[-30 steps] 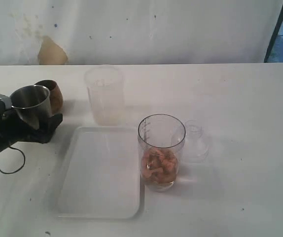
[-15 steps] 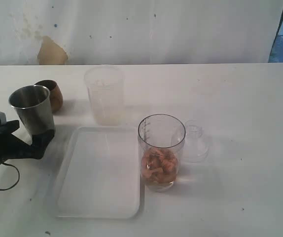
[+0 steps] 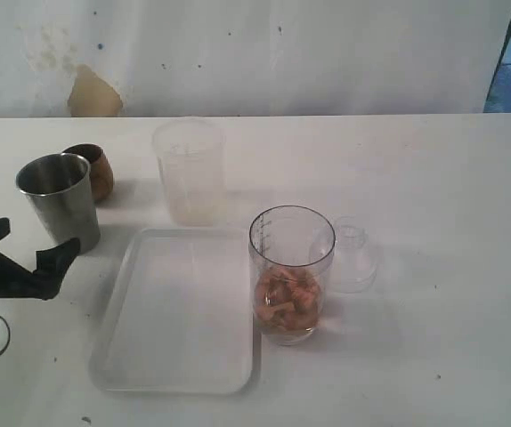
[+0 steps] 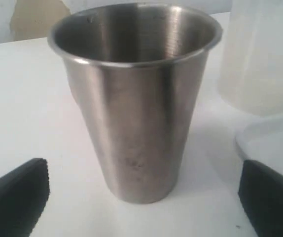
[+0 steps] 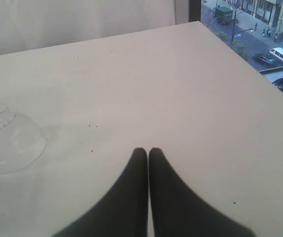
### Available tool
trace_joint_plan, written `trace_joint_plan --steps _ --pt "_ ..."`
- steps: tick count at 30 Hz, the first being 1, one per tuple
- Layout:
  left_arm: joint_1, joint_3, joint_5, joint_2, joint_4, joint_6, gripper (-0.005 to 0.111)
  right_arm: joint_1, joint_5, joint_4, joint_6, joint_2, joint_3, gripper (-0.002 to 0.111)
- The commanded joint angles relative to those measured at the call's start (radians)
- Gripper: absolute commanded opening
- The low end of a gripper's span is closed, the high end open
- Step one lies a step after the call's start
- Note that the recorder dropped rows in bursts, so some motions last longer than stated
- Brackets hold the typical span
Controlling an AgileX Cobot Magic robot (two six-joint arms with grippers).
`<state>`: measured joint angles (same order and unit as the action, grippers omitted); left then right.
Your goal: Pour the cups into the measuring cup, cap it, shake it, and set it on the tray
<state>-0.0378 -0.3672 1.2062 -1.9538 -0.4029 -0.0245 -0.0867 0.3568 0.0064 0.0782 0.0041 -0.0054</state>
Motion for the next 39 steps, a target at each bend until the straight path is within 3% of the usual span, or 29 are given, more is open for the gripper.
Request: trace_joint_plan --steps 1,13,16,19,23,29,34,36,39 --pt "0.0 0.055 0.015 0.067 0.009 0.004 0.105 -0.002 -0.007 0.001 0.005 -0.004 0.005 0.0" --pt "0.0 0.198 0.015 0.365 0.125 -0.045 0.105 -0.002 -0.007 0.001 0.005 -0.004 0.005 0.0" --pt "0.0 0.22 0.015 0.443 0.162 -0.078 0.097 -0.002 -0.007 0.001 0.005 -0.004 0.005 0.0" --pt "0.0 0.231 0.015 0.524 0.165 -0.08 0.071 -0.002 -0.007 0.001 0.005 -0.004 0.005 0.0" --pt "0.0 0.231 0.015 0.642 0.107 -0.092 0.005 -0.002 -0.007 0.001 0.005 -0.004 0.005 0.0" --pt "0.0 0.222 0.003 0.808 0.052 -0.188 0.0 -0.002 -0.007 0.001 0.005 -0.004 0.005 0.0" --pt "0.0 0.157 -0.459 0.991 0.052 -0.216 0.0 -0.002 -0.007 0.001 0.005 -0.004 0.005 0.0" --pt "0.0 0.107 -0.684 1.064 0.052 -0.295 0.0 -0.002 -0.007 0.001 0.005 -0.004 0.005 0.0" --pt "0.002 0.028 -0.92 1.147 0.013 -0.446 0.0 -0.002 -0.007 0.001 0.005 -0.004 0.005 0.0"
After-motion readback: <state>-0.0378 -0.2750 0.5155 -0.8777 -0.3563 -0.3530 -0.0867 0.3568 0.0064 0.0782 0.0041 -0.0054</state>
